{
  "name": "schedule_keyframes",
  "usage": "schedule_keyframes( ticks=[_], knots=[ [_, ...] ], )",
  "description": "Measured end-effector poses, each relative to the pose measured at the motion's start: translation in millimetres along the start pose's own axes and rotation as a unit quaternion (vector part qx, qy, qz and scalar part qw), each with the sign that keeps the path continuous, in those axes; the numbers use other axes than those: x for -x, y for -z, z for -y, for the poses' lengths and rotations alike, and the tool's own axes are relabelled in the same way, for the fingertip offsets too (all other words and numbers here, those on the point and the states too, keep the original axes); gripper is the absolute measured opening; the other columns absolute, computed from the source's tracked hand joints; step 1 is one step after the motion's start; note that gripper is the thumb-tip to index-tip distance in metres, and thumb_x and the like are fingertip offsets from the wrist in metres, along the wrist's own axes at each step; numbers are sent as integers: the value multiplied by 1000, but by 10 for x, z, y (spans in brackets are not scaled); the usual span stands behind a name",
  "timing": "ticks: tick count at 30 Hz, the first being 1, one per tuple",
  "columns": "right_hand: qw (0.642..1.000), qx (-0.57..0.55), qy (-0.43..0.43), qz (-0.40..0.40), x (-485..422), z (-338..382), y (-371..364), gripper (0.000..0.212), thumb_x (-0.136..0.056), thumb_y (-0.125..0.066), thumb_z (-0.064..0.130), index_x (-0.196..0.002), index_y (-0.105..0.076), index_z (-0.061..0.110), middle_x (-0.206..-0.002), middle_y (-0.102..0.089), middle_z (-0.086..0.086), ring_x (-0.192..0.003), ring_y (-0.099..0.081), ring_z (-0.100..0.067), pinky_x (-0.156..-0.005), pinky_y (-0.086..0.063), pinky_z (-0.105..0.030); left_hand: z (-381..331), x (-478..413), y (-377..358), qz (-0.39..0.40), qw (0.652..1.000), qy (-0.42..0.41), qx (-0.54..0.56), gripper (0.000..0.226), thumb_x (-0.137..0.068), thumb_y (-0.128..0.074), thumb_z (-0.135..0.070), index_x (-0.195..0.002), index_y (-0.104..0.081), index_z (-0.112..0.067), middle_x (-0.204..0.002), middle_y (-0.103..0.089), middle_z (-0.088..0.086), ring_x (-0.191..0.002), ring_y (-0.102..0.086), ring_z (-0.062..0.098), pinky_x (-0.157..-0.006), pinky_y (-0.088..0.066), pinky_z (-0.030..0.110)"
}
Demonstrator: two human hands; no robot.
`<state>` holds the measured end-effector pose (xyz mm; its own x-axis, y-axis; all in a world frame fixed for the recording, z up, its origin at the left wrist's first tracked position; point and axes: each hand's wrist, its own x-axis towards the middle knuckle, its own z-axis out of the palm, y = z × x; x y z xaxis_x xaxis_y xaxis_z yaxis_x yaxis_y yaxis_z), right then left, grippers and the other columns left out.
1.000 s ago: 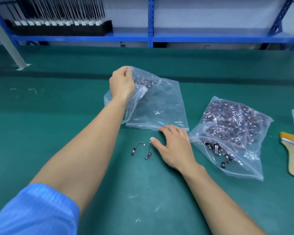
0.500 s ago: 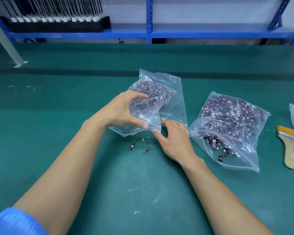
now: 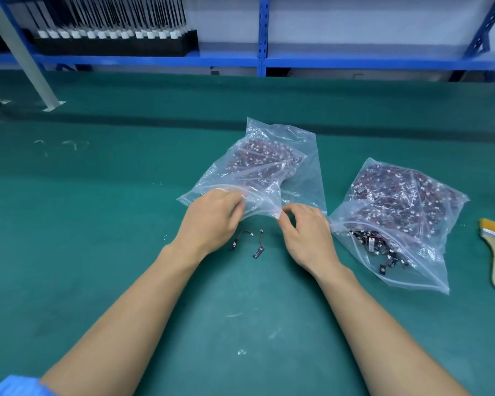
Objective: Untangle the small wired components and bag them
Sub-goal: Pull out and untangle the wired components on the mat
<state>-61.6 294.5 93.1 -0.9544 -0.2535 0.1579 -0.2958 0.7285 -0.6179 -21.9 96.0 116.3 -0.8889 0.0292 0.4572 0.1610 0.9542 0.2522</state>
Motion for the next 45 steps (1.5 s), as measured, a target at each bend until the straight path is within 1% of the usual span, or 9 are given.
schedule_keyframes(
  ticks=[2, 4, 8, 13, 20, 27, 31, 39, 45],
  knots=[
    [1000, -2, -4, 0, 2, 0, -7, 34, -102, -46, 43, -119, -67, 22, -124, -65, 6, -125, -47, -20, -112, -30, -38, 16, -175, -59, 75, 996, 36, -37, 26, -99, -45, -24, -81, -59, -10, -68, -51, 1, -76, -52, 32, -66, -43, 41],
    [1000, -1, -5, -1, 6, -1, -14, 37, -102, -47, 44, -123, -65, 21, -126, -65, 5, -126, -46, -20, -112, -30, -38, 2, -313, -118, 111, 993, 28, -10, 35, -98, -51, -33, -130, -63, -23, -104, -69, 1, -102, -58, 25, -92, -46, 37],
    [1000, -8, -7, 5, 6, -11, -3, 42, -99, -53, 45, -133, -57, 21, -132, -61, 5, -129, -44, -19, -112, -31, -37, -86, -627, -297, 143, 988, -36, -41, 86, -82, -63, -65, -155, -31, -31, -160, -34, -5, -146, -31, 16, -121, -19, 30],
    [998, -57, -37, 10, 32, 4, 14, 75, -88, -62, 25, -153, -26, 21, -137, -57, -2, -132, -42, -24, -113, -27, -35, -103, -870, -506, 154, 982, -2, -110, 75, -92, -50, -61, -156, -21, -34, -159, -34, -4, -147, -26, 22, -121, -20, 45],
    [998, -63, -26, 2, 47, -12, 0, 91, -86, -62, 21, -158, -7, 21, -139, -59, 8, -133, -43, -22, -114, -27, -35, -302, -1115, -601, 116, 986, 79, -88, 30, -88, -56, -42, -115, -56, -30, -116, -60, 0, -120, -50, 25, -111, -32, 43],
    [998, -60, 33, -9, 45, -15, -5, 64, -88, -59, 18, -144, -34, 36, -130, -60, 2, -124, -47, -25, -108, -32, -36, -374, -1254, -621, 125, 987, 87, -57, 27, -97, -43, -36, -120, -52, -26, -127, -54, 4, -123, -47, 27, -111, -33, 44],
    [999, -6, 48, -3, 13, -20, 2, 66, -90, -61, 26, -151, -37, 30, -145, -51, 4, -132, -40, -23, -114, -26, -34, -373, -1170, -588, 154, 983, 101, -23, 8, -86, -48, -17, -94, -49, -19, -96, -56, 4, -94, -54, 28, -78, -47, 34],
    [999, -2, 41, 17, 28, -2, 10, 70, -89, -62, 27, -153, -34, 30, -149, -48, 4, -135, -37, -24, -116, -26, -35, -240, -910, -618, 107, 977, 49, -176, 30, -94, -50, -12, -123, -55, -17, -132, -51, 7, -121, -46, 28, -94, -39, 35],
    [999, 2, 43, 27, 52, 13, 22, 73, -88, -60, 25, -154, -31, 32, -139, -54, 1, -129, -40, -26, -114, -29, -38, -202, -858, -534, 105, 978, 45, -174, 14, -91, -50, -8, -98, -58, -18, -124, -55, 9, -109, -52, 29, -84, -40, 33]
  ],
)
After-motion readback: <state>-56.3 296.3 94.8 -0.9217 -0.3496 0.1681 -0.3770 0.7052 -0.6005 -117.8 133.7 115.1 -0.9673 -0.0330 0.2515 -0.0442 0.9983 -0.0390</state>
